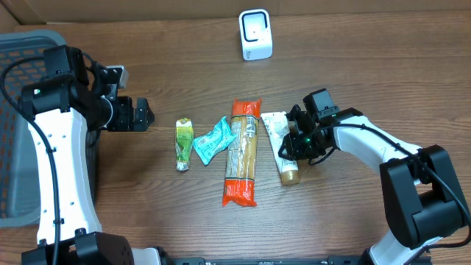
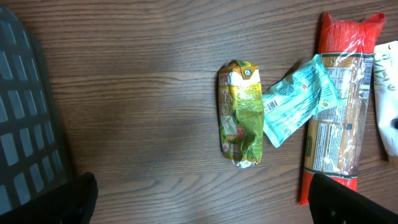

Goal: Scan the item barcode
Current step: 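Lift the tube and rotate it horizontally with the right gripper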

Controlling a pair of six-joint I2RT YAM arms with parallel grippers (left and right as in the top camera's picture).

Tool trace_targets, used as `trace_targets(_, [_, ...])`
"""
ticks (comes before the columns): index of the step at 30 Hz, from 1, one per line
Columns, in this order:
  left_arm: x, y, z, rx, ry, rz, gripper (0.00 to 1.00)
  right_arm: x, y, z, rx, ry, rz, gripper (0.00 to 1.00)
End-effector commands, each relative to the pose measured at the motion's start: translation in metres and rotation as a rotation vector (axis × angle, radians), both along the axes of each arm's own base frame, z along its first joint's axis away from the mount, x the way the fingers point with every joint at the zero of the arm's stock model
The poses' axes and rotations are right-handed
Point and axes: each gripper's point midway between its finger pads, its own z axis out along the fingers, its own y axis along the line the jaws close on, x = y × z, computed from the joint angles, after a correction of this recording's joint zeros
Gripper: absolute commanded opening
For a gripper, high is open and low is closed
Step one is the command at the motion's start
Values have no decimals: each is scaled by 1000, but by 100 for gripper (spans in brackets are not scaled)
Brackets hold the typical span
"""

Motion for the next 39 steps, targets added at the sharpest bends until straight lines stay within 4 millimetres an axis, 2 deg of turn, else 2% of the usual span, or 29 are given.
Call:
trace_targets(1, [1,-3,4,-3,-18,-27,100,9,-25,-15,-160,-26,-29,40])
trace_targets(2, [1,-3,4,-3,-18,-27,99,13,-31,-14,-196,-37,-36,43])
trace_targets(3, [1,-3,4,-4,-18,-27,100,22,-41,-9,-268,-61,-48,54])
trace_targets(7, [1,-3,4,-3,-18,-27,100,44,-51,11,-346,-119,-68,71])
trace_targets(11, [1,-3,4,-3,-18,-27,100,63,-44,42,-331,-153,-75,73])
trace_targets(14, [1,-3,4,-3,-18,-27,100,63,-31,63,-277,-133,-59,73])
trace_targets(17, [1,-3,4,-3,-18,-27,100,50,-11,76,-171,-67,-22,72])
trace_targets(21, [1,-3,4,-3,-18,-27,100,19,19,81,-24,49,43,70])
trace_targets(27, [1,-3,4,-3,-18,-27,99,-14,34,71,-32,114,131,70])
trace_targets(31, [1,-3,4,-4,-18,-27,100,-33,31,53,-66,157,152,70])
trace_targets(36, [1,-3,4,-3,-18,-27,99,-56,12,30,-135,231,142,71])
trace_targets(39, [1,-3,4,-3,-18,-27,100,-60,-4,21,-201,250,121,71])
